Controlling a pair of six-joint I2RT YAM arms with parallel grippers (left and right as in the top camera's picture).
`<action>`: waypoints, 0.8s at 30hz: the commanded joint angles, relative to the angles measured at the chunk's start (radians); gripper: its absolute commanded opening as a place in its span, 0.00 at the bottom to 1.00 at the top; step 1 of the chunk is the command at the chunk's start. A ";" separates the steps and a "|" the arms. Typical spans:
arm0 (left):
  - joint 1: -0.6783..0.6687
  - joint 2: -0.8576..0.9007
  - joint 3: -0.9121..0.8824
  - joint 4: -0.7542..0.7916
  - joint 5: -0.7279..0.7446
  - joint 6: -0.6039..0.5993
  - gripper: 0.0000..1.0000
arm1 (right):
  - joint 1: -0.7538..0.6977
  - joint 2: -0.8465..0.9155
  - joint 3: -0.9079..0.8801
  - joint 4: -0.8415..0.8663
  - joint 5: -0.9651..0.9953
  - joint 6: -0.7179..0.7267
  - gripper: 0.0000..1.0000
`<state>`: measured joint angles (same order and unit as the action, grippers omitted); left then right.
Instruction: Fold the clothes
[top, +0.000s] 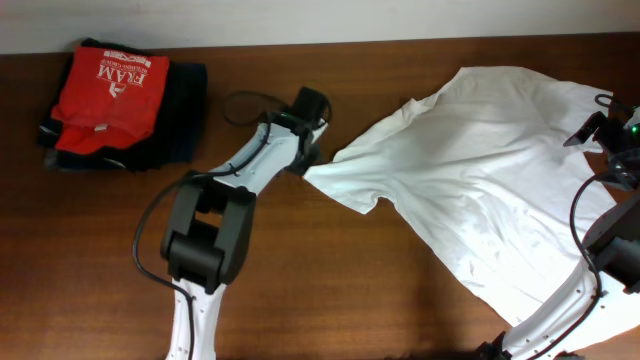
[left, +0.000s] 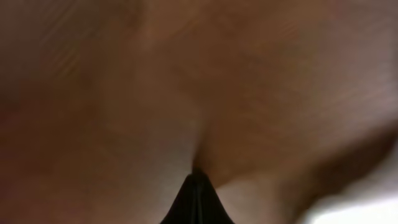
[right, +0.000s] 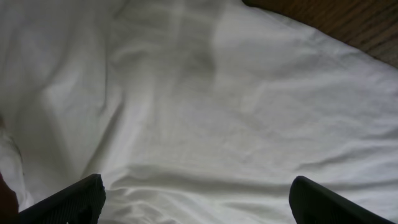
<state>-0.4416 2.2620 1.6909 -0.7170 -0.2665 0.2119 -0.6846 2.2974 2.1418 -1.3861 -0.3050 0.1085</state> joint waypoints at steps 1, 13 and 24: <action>0.013 0.026 0.027 0.050 -0.141 0.055 0.00 | 0.003 -0.010 0.013 -0.002 0.002 0.002 0.98; 0.004 -0.053 0.134 -0.252 0.384 -0.218 0.42 | 0.003 -0.010 0.013 -0.002 0.002 0.002 0.98; 0.004 0.051 0.058 -0.135 0.409 -0.030 0.60 | 0.003 -0.010 0.013 -0.002 0.002 0.002 0.98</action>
<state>-0.4381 2.2631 1.7576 -0.8585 0.1246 0.1429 -0.6846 2.2974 2.1418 -1.3869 -0.3050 0.1081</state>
